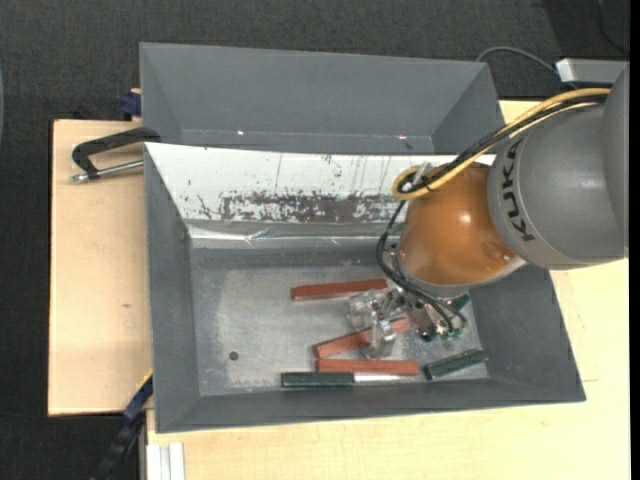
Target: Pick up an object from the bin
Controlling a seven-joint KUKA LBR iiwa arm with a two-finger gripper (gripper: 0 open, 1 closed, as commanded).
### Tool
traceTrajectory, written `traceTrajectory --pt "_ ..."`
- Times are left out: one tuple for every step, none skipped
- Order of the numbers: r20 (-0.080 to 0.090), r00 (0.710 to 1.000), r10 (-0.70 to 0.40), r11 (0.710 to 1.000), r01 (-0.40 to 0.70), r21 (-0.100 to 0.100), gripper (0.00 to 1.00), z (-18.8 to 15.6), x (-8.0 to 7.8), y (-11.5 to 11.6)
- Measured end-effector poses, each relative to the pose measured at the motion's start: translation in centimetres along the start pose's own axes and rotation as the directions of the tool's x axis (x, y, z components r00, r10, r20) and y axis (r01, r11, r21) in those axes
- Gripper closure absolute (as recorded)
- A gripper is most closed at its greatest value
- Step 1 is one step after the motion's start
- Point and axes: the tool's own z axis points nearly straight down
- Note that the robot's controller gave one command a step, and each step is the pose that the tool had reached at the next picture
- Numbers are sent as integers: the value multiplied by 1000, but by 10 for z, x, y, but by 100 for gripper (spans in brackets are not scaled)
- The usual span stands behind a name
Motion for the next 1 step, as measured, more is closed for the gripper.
traceTrajectory --pt "9 999 -42 999 42 2 100 -158 -52 33"
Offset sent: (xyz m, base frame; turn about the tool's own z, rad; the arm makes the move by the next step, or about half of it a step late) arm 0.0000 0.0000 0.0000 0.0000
